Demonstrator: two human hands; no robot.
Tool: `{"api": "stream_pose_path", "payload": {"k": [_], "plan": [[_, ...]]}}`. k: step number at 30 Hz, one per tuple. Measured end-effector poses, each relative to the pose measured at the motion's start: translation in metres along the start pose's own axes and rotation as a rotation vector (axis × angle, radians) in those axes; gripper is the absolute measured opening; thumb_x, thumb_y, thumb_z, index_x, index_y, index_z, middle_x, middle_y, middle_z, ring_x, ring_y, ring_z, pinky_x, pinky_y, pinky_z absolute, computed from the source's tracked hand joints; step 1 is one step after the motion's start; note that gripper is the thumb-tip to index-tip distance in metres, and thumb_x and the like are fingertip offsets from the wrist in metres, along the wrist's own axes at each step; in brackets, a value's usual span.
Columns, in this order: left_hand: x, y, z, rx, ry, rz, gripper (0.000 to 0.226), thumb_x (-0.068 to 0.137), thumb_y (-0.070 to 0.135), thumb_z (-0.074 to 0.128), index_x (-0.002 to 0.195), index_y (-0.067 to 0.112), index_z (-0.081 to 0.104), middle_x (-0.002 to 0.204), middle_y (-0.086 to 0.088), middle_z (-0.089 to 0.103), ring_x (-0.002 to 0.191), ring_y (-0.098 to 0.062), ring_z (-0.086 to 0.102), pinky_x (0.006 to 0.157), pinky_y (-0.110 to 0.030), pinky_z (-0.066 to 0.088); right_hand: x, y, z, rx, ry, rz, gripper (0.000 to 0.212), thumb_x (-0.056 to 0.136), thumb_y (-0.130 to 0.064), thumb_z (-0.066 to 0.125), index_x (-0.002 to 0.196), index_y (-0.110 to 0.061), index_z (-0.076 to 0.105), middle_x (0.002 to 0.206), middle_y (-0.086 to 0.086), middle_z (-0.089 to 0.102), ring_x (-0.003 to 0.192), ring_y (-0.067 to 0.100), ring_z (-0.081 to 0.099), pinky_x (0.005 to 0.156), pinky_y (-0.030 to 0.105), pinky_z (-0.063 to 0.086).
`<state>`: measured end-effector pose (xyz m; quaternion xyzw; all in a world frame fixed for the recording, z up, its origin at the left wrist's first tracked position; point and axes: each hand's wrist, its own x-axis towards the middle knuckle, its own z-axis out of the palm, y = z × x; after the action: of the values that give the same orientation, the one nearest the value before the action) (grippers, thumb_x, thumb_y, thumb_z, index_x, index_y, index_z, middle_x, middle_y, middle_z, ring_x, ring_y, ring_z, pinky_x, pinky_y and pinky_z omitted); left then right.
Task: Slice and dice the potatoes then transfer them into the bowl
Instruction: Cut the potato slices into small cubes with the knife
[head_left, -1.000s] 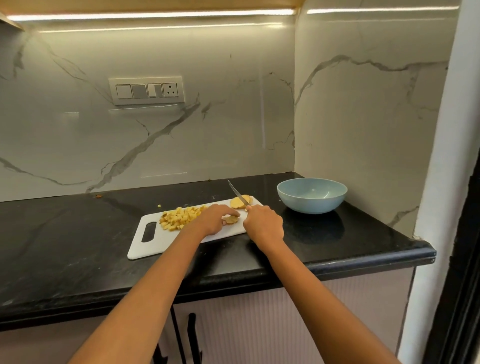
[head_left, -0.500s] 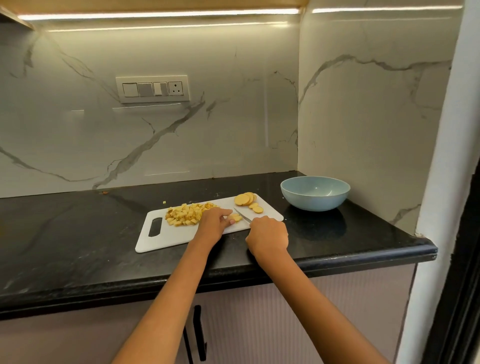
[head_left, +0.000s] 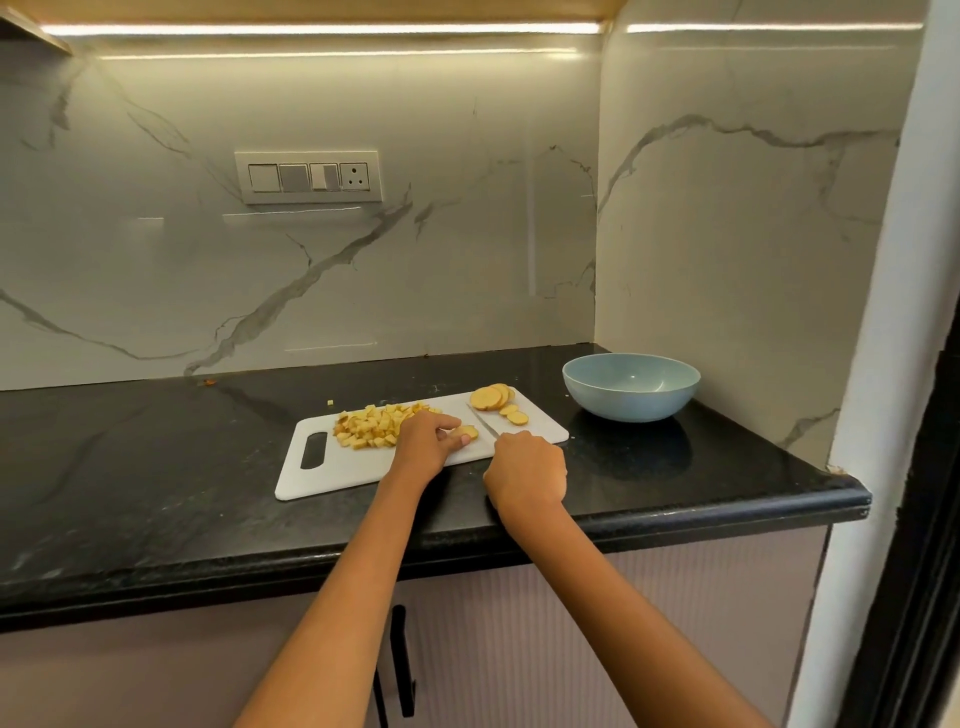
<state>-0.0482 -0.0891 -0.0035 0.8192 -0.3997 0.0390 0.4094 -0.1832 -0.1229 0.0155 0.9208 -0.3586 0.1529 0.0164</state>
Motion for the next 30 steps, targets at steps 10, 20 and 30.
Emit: {"api": "stream_pose_path", "payload": {"k": [10, 20, 30], "plan": [[0.002, 0.0, -0.001, -0.008, 0.003, 0.001, 0.026, 0.083, 0.011, 0.066, 0.107, 0.001, 0.068, 0.111, -0.013, 0.067, 0.105, -0.021, 0.058, 0.083, -0.02, 0.039, -0.006, -0.005, -0.007, 0.095, -0.077, 0.014, 0.027, 0.098, -0.023, 0.042, 0.117, -0.01, 0.056, 0.112, 0.008, 0.06, 0.1, 0.02, 0.059, 0.078, 0.027, 0.045], [0.004, -0.001, -0.001, -0.015, 0.016, 0.003, 0.023, 0.081, 0.012, 0.069, 0.102, 0.003, 0.071, 0.105, -0.011, 0.07, 0.1, -0.019, 0.06, 0.076, -0.018, 0.038, -0.006, -0.008, -0.007, 0.078, -0.087, 0.02, 0.027, 0.098, -0.021, 0.041, 0.12, -0.01, 0.053, 0.114, 0.008, 0.059, 0.101, 0.02, 0.059, 0.075, 0.026, 0.043], [0.0, 0.003, -0.004, 0.008, 0.025, 0.031, 0.021, 0.082, 0.008, 0.066, 0.102, 0.001, 0.07, 0.102, -0.013, 0.07, 0.09, -0.016, 0.06, 0.067, -0.014, 0.038, 0.009, -0.022, -0.008, -0.012, -0.149, -0.018, 0.027, 0.098, -0.013, 0.044, 0.123, -0.01, 0.053, 0.116, 0.006, 0.059, 0.102, 0.018, 0.06, 0.065, 0.023, 0.039]]}}
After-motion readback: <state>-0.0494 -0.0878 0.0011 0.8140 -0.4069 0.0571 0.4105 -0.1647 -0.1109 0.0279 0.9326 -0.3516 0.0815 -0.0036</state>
